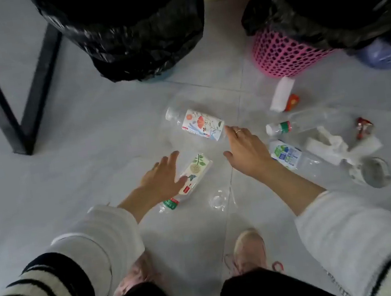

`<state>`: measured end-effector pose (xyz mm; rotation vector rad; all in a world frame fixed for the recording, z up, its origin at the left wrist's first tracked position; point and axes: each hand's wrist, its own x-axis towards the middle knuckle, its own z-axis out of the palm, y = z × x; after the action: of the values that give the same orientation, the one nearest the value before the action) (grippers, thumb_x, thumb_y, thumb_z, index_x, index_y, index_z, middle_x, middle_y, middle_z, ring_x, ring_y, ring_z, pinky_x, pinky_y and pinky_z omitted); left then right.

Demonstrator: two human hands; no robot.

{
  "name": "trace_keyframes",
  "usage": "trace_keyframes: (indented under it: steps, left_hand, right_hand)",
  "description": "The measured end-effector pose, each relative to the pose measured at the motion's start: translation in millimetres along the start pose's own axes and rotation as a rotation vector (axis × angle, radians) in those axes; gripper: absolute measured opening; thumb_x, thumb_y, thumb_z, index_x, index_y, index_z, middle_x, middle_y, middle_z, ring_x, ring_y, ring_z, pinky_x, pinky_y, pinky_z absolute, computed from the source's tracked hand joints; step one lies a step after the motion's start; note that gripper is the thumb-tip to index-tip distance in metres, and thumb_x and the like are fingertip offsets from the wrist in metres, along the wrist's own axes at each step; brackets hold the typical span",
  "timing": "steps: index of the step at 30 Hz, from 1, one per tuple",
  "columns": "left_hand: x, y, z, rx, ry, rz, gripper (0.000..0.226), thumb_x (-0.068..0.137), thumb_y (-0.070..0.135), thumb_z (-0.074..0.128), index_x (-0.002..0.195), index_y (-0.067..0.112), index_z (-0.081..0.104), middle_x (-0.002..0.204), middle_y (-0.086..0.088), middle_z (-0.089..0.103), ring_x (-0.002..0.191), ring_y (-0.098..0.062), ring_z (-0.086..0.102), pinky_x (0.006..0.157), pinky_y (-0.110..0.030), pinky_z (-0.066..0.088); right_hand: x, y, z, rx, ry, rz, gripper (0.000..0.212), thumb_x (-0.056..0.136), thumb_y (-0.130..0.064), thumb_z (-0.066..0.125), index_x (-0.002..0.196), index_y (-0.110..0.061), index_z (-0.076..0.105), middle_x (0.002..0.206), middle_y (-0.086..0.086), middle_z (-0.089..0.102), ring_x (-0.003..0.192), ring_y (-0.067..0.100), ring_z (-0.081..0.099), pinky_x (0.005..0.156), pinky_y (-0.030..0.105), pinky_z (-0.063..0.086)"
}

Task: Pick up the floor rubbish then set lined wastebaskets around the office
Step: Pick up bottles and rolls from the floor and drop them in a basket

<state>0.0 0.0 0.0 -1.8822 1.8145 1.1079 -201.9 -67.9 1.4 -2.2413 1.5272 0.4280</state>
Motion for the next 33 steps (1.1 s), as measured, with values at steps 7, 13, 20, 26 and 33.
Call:
trace_keyframes:
  steps: [7, 13, 20, 26, 33]
  left_hand:
    - [80, -21, 54, 0.148, -0.09, 0.114, 0.112, 0.074, 0.064, 0.061, 0.15, 0.017, -0.006, 0.149, -0.01, 0.02, 0.134, -0.03, 0.031, 0.104, -0.046, 0.04]
    - [89, -43, 24, 0.084, -0.117, 0.087, 0.097, 0.081, 0.046, 0.064, 0.149, 0.015, 0.003, 0.141, -0.012, 0.037, 0.121, -0.028, 0.048, 0.096, -0.038, 0.044]
    - [94, -38, -49, -0.195, -0.226, 0.039, 0.073, 0.084, 0.036, 0.064, 0.139, 0.022, 0.018, 0.095, 0.002, 0.058, 0.077, -0.014, 0.057, 0.068, -0.026, 0.049]
    - [55, -1, -123, -0.815, -0.131, 0.249, 0.061, 0.079, 0.039, 0.051, 0.135, 0.017, 0.038, 0.108, -0.015, 0.063, 0.082, -0.027, 0.059, 0.078, -0.045, 0.057]
    - [12, 42, -193, -1.306, 0.029, 0.325, 0.04, 0.093, 0.047, 0.034, 0.082, 0.013, 0.053, 0.067, -0.005, 0.056, 0.059, -0.017, 0.051, 0.057, -0.027, 0.046]
  right_hand:
    - [91, 17, 56, 0.033, -0.022, -0.02, 0.102, 0.079, -0.041, 0.07, 0.15, -0.007, 0.006, 0.154, 0.014, 0.023, 0.14, 0.03, 0.026, 0.111, 0.04, 0.031]
    - [104, 20, 60, 0.184, -0.032, 0.046, 0.079, 0.08, -0.038, 0.069, 0.141, -0.01, 0.028, 0.131, 0.016, 0.045, 0.12, 0.03, 0.045, 0.093, 0.039, 0.044]
    - [83, 39, 16, 0.576, 0.188, 0.277, 0.064, 0.076, -0.035, 0.068, 0.13, -0.007, 0.046, 0.125, 0.012, 0.055, 0.113, 0.029, 0.052, 0.087, 0.032, 0.043]
    - [39, 56, -25, 1.373, 0.473, 0.477, 0.055, 0.078, -0.042, 0.059, 0.117, -0.004, 0.055, 0.101, 0.012, 0.063, 0.073, 0.018, 0.06, 0.054, 0.027, 0.049]
    - [25, 17, -105, 1.744, 0.766, 0.223, 0.035, 0.091, -0.034, 0.054, 0.118, -0.011, 0.054, 0.096, 0.005, 0.066, 0.076, 0.017, 0.064, 0.053, 0.03, 0.052]
